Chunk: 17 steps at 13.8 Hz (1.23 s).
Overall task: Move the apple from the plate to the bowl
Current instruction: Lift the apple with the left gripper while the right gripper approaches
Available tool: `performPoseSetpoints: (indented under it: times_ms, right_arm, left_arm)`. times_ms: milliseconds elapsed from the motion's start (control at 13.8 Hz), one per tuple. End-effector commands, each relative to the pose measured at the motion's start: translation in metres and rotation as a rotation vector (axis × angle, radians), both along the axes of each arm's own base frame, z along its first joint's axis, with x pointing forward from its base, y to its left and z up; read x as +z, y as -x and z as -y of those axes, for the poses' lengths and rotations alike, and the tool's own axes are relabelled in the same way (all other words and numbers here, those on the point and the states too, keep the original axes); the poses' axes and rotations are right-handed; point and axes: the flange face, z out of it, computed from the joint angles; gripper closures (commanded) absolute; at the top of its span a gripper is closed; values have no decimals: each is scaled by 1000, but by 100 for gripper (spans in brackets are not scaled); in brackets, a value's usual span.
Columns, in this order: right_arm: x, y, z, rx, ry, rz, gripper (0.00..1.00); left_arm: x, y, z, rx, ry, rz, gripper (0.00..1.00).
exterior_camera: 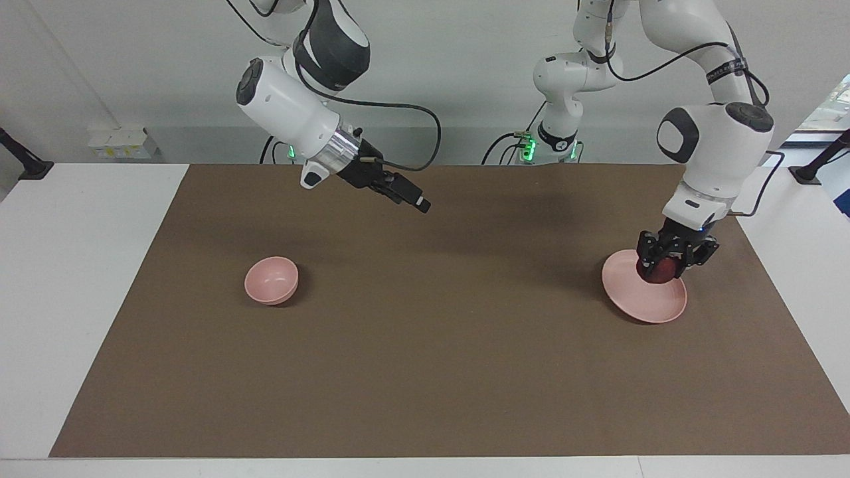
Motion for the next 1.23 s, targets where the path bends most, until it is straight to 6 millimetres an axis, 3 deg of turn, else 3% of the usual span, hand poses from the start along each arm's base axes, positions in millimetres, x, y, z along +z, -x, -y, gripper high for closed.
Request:
performPoseSetpoints:
  times_ms: [0, 362, 506, 579, 868, 1157]
  right_arm:
    - [9, -15, -6, -186, -104, -107, 0]
    - [-1, -54, -28, -374, -220, -329, 0]
    - [-23, -57, -38, -415, -213, -385, 0]
    - [-27, -52, -56, -408, -224, -395, 0]
    - [-41, -48, -75, -402, -211, -403, 0]
    - [-44, -48, -80, -406, -208, -386, 0]
  left_arm:
    - [7, -6, 36, 61, 150, -5, 100]
    - [24, -4, 117, 123, 472, 45, 100]
    - [25, 1, 140, 147, 580, 26, 100]
    - [27, 5, 156, 144, 617, 17, 100]
    - [31, 16, 192, 166, 748, -12, 100]
    - [33, 23, 215, 140, 771, -25, 100]
